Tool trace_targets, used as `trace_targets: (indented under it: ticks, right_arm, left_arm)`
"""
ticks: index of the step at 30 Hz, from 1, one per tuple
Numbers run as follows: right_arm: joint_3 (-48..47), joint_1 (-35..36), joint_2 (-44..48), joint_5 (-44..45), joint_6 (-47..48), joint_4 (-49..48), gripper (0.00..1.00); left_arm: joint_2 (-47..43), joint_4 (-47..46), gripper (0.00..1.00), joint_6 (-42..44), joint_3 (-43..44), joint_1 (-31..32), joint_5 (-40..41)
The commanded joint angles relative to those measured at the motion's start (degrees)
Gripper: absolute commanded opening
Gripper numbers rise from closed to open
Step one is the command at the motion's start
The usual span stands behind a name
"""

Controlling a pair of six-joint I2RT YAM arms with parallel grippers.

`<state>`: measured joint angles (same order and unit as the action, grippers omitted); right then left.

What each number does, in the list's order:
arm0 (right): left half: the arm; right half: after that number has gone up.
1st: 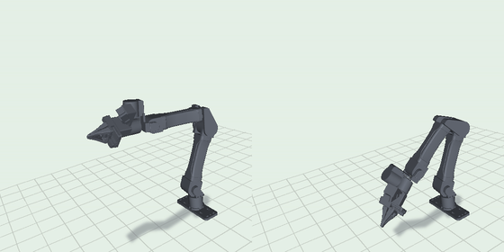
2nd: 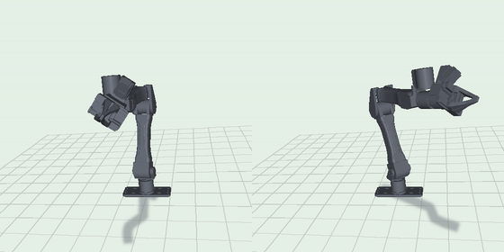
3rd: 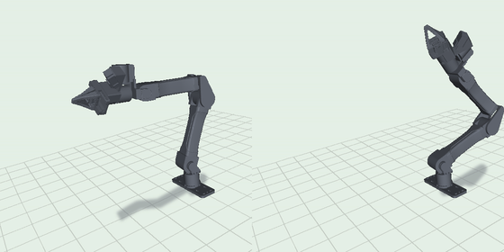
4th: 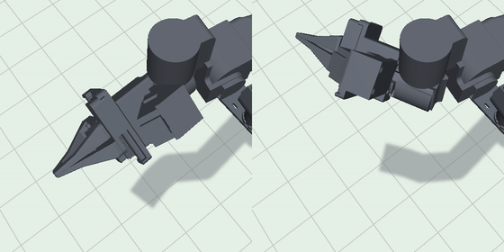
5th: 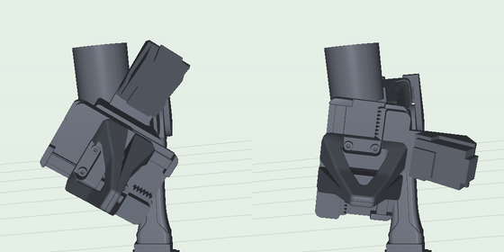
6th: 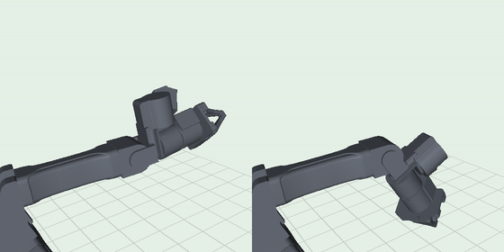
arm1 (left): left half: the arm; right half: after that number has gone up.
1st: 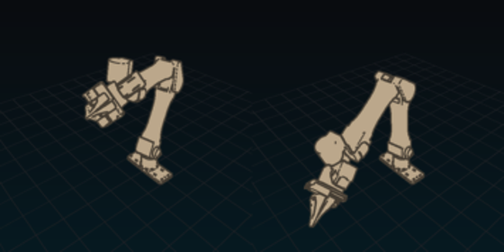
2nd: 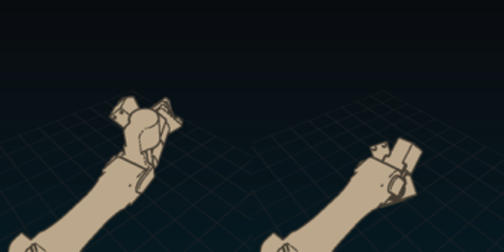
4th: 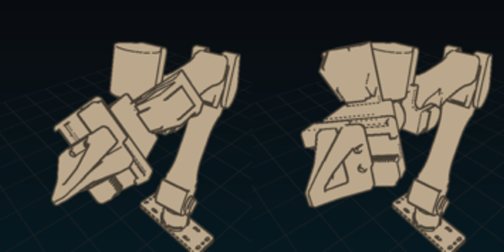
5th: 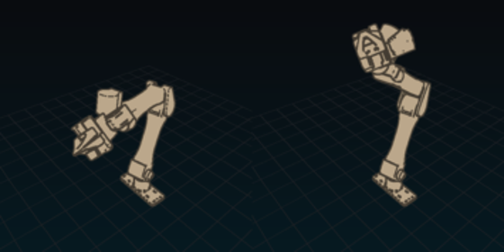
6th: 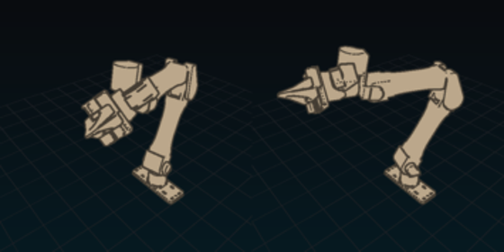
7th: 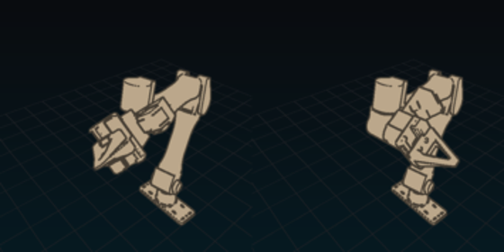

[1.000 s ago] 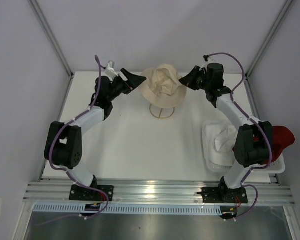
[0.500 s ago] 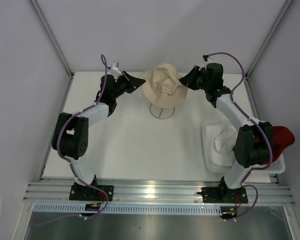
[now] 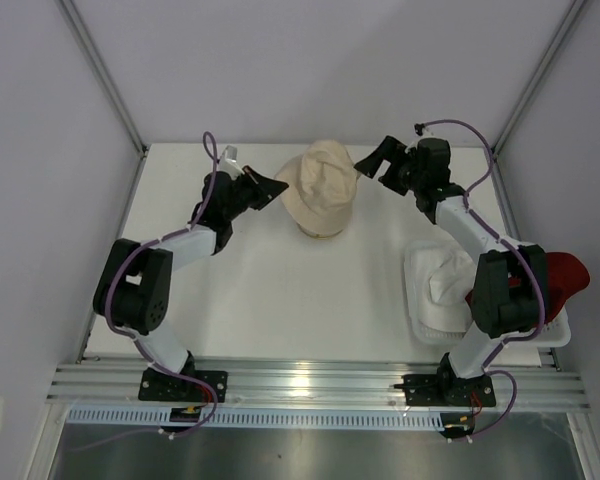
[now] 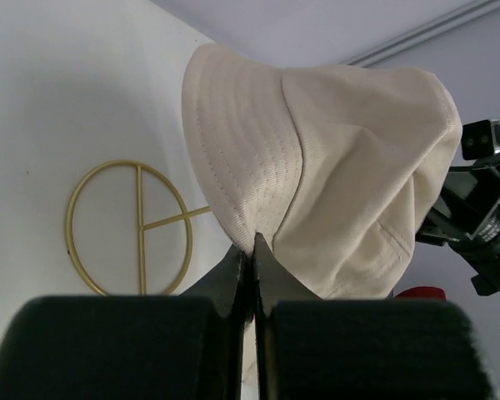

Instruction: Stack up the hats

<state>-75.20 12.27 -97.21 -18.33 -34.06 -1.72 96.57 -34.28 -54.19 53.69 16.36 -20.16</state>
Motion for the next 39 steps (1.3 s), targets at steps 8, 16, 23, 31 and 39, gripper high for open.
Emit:
trace_targets:
  ticks: [8, 16, 23, 31, 39]
  right_arm:
    - [6.29, -4.63, 2.02, -0.48, -3.73, -4.53, 0.99]
    - [5.32, -3.23, 6.67, 3.38, 3.9, -0.13, 0.99]
    - [1.38, -0.41, 6.59, 6.02, 8.05, 5.58, 0.99]
    - [-0.31, -2.78, 14.66, 18.57, 12.27, 21.63, 0.99]
    - [7.08, -3.4, 32.68, 34.4, 10.6, 38.34, 0.99]
  left_arm:
    - [5.11, -0.35, 0.01, 0.67, -3.59, 2.54, 3.99]
    - [9.06, 0.1, 0.01, -1.09, -4.38, 2.54, 4.0]
    - [6.35, -1.84, 0.05, 0.75, -6.76, 2.71, 1.97]
    - [6.69, 5.63, 0.09, 1.73, -3.16, 4.38, 4.61]
    - [1.79, 6.05, 0.39, 3.91, -5.79, 4.47, 6.0]
